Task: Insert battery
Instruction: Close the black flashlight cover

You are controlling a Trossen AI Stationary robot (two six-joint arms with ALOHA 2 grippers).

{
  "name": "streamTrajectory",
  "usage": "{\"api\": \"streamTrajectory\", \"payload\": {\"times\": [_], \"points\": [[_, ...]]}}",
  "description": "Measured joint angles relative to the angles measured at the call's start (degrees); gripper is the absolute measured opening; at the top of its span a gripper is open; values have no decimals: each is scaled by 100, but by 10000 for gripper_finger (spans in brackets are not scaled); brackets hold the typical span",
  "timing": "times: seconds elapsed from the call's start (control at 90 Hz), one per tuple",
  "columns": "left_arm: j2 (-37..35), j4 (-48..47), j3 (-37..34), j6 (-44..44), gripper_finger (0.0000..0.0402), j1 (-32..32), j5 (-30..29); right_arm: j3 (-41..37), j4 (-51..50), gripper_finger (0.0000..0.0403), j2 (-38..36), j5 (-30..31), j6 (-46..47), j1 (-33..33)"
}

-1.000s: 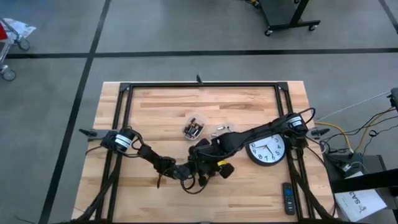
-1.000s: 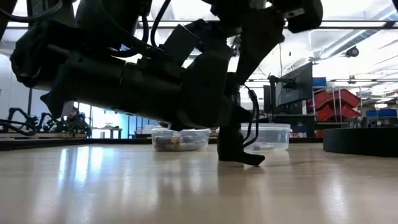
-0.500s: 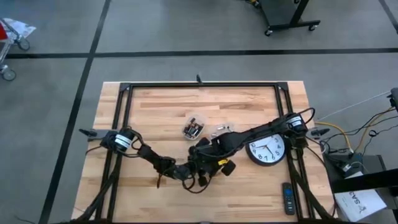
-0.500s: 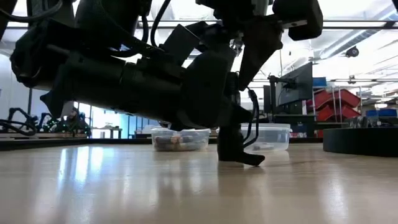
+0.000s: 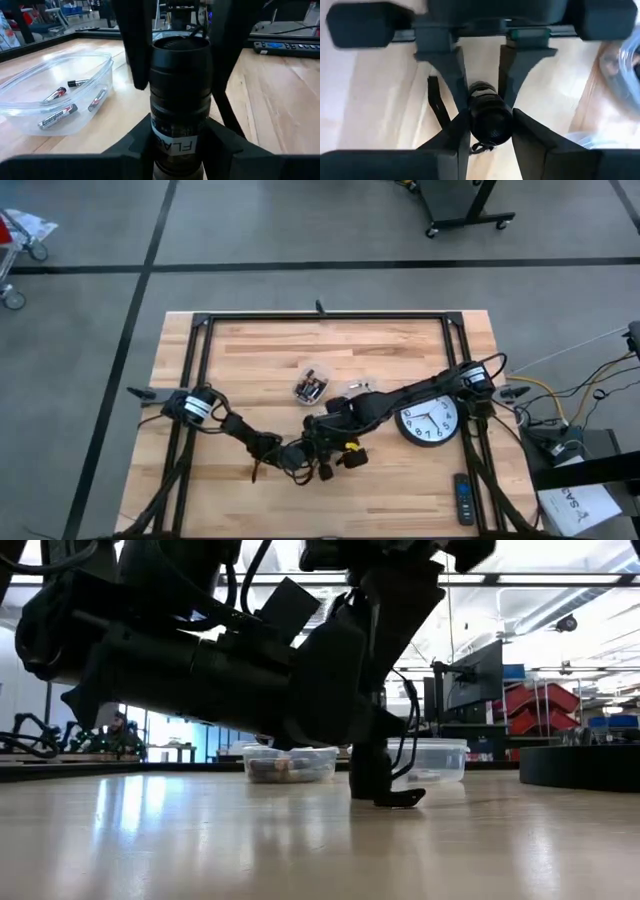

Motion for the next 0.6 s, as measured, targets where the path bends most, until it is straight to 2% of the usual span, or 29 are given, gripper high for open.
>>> {"api": "streamTrajectory", "payload": {"times": [0.211,0.344,0.433,0.5,0.6], "points": [[0,9,0,0,97,-2,3,-2,56,92,7,-28,1460,0],[-2,22,0,-8,97,-2,24,-2,109,90,7,-48,3439,-41],[-2,20,0,-8,97,-2,20,-2,124,109,7,-90,4427,-61],[-2,9,0,-2,97,-4,-3,-4,162,132,5,-171,4380,-78],[-2,7,0,-1,97,-1,-4,11,223,164,-11,-225,3549,-104]]}}
